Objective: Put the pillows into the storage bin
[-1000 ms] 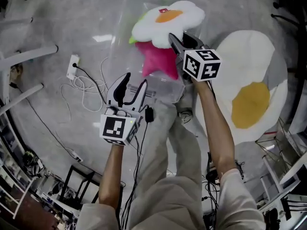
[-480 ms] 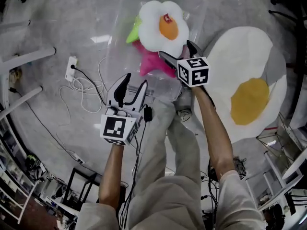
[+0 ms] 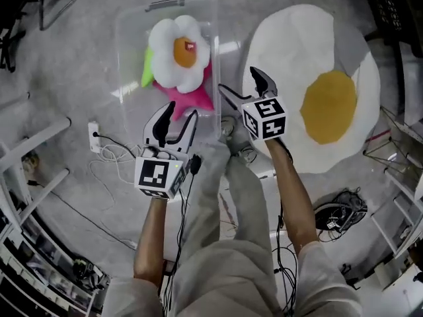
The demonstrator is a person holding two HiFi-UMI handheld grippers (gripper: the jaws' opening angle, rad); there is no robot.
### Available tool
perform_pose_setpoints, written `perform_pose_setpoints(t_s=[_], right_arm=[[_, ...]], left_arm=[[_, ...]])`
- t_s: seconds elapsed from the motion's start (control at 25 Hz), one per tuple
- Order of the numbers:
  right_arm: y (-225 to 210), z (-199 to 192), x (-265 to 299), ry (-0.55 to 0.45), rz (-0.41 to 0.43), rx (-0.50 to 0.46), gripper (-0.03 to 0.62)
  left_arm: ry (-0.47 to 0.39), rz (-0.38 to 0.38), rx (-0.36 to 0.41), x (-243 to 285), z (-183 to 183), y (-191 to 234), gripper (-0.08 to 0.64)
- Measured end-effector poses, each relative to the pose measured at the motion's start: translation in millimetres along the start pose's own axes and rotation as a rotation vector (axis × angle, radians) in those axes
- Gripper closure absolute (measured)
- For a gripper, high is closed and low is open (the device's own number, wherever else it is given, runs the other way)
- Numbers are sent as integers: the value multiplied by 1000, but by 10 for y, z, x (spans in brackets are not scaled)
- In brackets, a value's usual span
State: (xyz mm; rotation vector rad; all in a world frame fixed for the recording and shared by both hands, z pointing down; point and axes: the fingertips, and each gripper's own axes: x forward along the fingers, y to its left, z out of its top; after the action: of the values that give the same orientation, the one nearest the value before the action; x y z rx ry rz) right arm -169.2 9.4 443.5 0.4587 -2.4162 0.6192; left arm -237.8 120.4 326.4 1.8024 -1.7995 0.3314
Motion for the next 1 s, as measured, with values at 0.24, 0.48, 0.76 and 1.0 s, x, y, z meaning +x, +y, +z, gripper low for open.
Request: perform_pose_setpoints(t_s=[0.24,0.48,0.76,1.0], right_arm=[[-738,-203,-1312,-79,-220,95,264],[-1203,-595,-2752,-158,-453,217,348],[-1407,-1053,-4174,-210,-670,361,466],[-1323,-1068,-5169,-239,-805,399,578]], left_arm=[[35,-165,103,388,292,-876,360],[77,-333,206,601,457,-1885,392],[91,-462,305,594,710,-2846,501],[85,-525,357,410,1159,-3455,535]])
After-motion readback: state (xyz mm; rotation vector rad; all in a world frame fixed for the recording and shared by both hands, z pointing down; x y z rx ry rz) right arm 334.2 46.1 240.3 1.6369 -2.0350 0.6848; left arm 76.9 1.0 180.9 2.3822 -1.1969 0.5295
